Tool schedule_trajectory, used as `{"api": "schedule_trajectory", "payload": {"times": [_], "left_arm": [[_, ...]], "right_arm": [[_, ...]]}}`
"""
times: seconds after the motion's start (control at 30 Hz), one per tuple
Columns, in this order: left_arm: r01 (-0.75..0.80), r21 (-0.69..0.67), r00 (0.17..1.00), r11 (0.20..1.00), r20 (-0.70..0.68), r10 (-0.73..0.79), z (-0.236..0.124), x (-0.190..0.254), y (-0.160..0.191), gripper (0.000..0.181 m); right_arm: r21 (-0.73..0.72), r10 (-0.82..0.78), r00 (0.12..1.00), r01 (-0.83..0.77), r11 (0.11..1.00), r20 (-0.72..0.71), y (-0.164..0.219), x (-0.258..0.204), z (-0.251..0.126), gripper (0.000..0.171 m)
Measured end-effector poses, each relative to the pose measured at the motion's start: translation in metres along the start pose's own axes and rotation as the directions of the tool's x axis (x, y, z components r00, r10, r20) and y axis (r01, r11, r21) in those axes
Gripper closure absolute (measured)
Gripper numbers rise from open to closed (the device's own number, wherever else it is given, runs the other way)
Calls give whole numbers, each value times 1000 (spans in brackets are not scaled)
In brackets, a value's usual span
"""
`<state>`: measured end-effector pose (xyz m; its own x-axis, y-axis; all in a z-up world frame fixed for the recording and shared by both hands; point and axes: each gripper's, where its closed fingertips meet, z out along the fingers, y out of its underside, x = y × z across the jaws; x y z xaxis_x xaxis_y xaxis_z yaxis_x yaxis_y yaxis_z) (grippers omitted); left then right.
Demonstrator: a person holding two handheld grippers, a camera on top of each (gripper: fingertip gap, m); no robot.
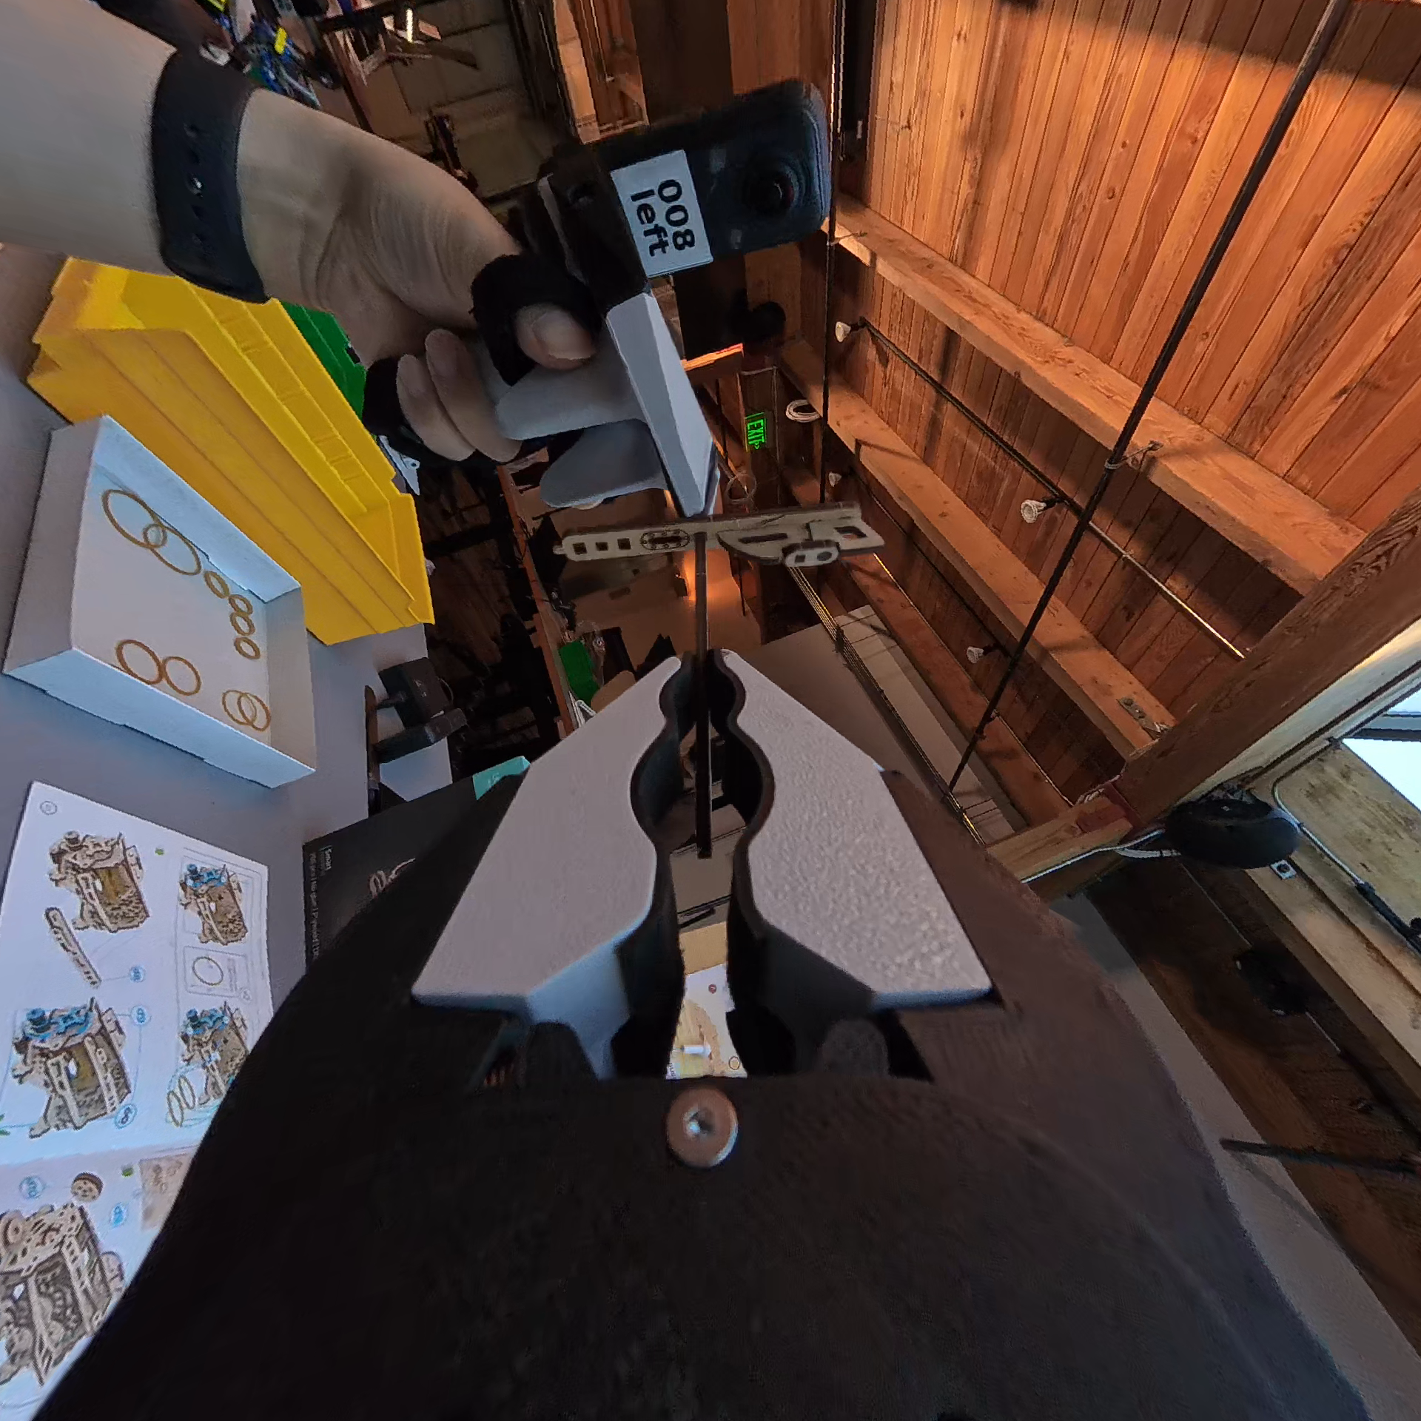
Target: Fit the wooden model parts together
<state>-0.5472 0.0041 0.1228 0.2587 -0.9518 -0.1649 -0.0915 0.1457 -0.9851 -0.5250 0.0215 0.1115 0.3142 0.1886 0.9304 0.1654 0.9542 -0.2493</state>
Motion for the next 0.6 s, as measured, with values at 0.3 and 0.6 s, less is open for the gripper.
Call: {"api": "schedule_trajectory", "payload": {"times": [0.3, 0.6], "left_arm": [[41, 13, 999, 999, -15, -41, 2, 0, 0, 181], [38, -14, 999, 999, -10, -38, 2, -1, 3, 181]], "right_arm": [[-7, 1, 1000, -1, 1000, 11, 1, -1, 0, 169], [-8, -14, 999, 14, 1000, 42, 2, -3, -2, 170]]}}
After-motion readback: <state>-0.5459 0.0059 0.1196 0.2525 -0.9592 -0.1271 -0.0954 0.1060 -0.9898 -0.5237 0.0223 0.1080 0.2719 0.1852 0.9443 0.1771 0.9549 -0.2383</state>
